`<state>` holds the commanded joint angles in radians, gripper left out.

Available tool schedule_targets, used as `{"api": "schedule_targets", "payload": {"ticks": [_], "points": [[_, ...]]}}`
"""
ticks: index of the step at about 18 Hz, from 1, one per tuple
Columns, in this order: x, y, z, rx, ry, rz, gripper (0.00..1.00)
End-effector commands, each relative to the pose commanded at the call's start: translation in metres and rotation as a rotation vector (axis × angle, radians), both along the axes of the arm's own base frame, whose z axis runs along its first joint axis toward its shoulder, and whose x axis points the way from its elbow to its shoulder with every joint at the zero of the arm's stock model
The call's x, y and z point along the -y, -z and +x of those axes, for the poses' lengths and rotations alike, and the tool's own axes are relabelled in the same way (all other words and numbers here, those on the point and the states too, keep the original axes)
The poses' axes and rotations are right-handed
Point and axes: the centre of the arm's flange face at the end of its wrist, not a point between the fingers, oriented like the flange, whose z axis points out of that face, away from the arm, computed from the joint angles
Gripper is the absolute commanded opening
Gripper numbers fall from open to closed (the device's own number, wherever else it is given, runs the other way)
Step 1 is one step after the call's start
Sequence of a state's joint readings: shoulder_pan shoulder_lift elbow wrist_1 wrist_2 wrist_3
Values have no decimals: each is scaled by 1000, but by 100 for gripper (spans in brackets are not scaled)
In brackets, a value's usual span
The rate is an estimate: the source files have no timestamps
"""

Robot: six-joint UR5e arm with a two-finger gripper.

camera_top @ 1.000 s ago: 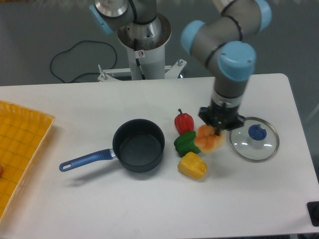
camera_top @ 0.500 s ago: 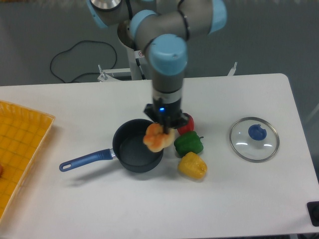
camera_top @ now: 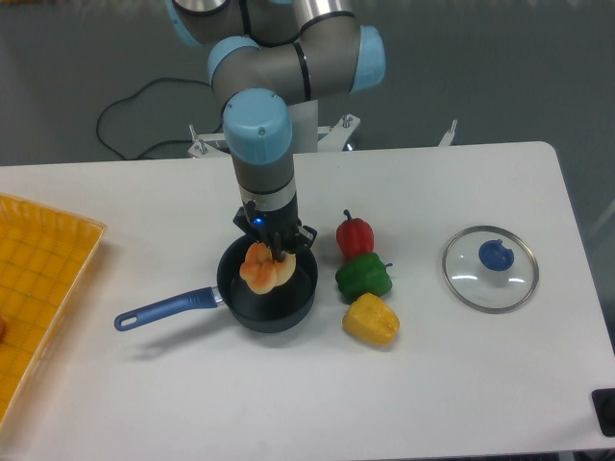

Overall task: Place the round bread in the pot
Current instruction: 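Lower the bread roll into the saucepan and open the gripper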

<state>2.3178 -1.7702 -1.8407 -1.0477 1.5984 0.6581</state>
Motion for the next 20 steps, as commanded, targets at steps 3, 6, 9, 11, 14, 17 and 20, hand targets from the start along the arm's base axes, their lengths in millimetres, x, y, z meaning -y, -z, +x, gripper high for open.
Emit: {"api": "schedule_targets", "payload": {"ticks": [3,6,9,11,14,17,20], "points": [[-4,6,2,2,9,-11,22],[-7,13,-3,-30,7,-15,42],[-9,16,-6,-37,7,-19,53],[-10,14,-7,-41,7,-17,60],[-12,11,-9,-45,7,-12,63],[-13,12,-9,-45,7,-12,69],[-13,9,-11,-49,5,-8,70]]}}
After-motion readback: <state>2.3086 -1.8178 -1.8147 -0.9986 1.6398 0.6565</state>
